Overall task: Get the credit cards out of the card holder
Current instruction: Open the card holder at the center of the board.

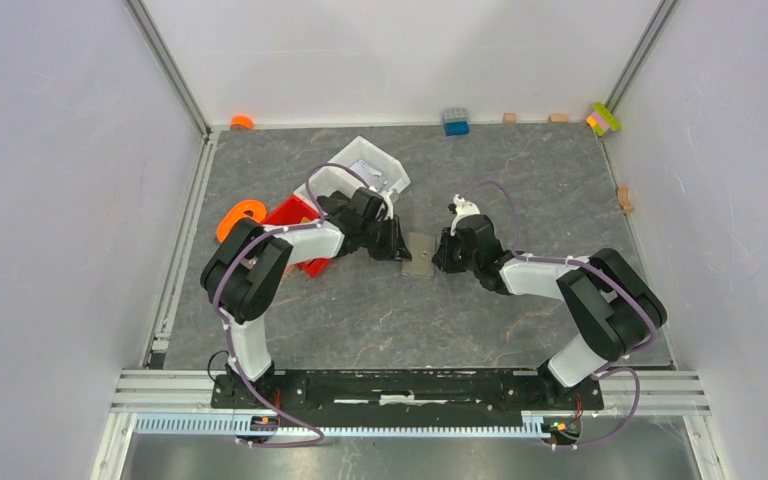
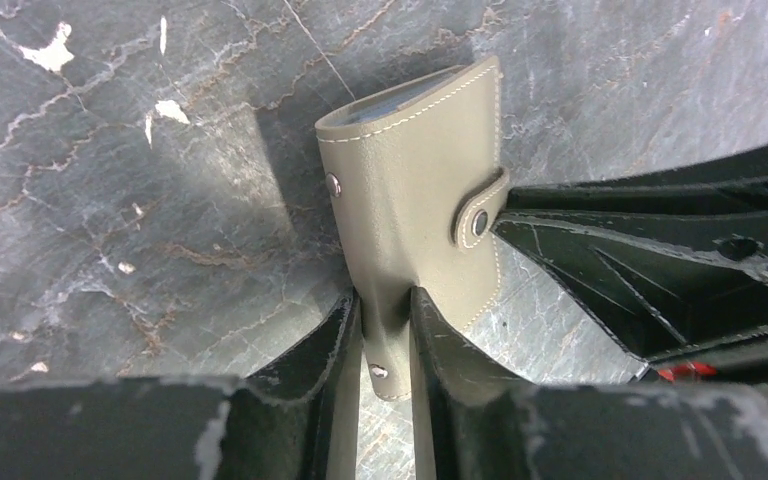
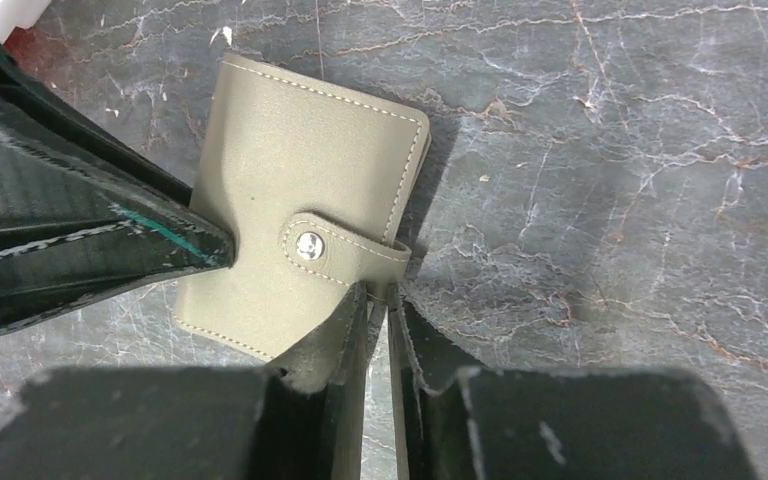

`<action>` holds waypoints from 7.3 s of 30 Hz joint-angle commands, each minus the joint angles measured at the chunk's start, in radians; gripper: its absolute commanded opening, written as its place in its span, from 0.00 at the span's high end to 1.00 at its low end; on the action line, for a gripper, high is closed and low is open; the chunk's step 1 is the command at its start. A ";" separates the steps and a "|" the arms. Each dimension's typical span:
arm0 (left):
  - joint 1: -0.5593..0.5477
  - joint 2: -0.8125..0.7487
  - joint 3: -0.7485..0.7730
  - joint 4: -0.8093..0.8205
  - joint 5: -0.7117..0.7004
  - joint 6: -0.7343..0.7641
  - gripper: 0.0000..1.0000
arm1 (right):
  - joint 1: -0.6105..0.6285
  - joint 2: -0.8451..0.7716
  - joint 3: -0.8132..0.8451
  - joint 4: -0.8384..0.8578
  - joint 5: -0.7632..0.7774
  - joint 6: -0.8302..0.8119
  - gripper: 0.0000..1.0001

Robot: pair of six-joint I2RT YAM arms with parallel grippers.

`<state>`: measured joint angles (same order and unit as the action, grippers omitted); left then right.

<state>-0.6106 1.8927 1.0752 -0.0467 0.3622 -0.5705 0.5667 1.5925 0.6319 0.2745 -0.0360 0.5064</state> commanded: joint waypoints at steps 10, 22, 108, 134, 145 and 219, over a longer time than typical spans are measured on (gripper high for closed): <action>-0.016 -0.183 -0.139 0.162 0.020 -0.064 0.89 | 0.004 -0.113 -0.078 0.097 0.001 -0.034 0.24; -0.033 -0.126 -0.113 0.185 0.097 -0.088 0.91 | 0.011 -0.085 -0.065 0.122 -0.026 -0.029 0.23; -0.074 -0.222 -0.111 0.079 -0.113 0.005 0.19 | 0.050 -0.349 -0.194 0.240 0.007 -0.037 1.00; -0.083 -0.295 -0.146 0.128 -0.082 0.044 0.07 | 0.049 -0.368 -0.191 0.253 -0.028 -0.062 1.00; -0.094 -0.169 -0.006 -0.098 -0.171 0.092 0.11 | 0.050 -0.362 -0.187 0.250 -0.033 -0.060 1.00; -0.011 -0.067 -0.003 -0.071 -0.010 -0.002 0.78 | -0.092 -0.079 -0.201 0.347 -0.254 0.140 0.16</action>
<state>-0.6228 1.8229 1.0729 -0.1463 0.3256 -0.5453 0.4767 1.4906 0.3786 0.6189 -0.2680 0.6403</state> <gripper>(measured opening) 0.215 0.877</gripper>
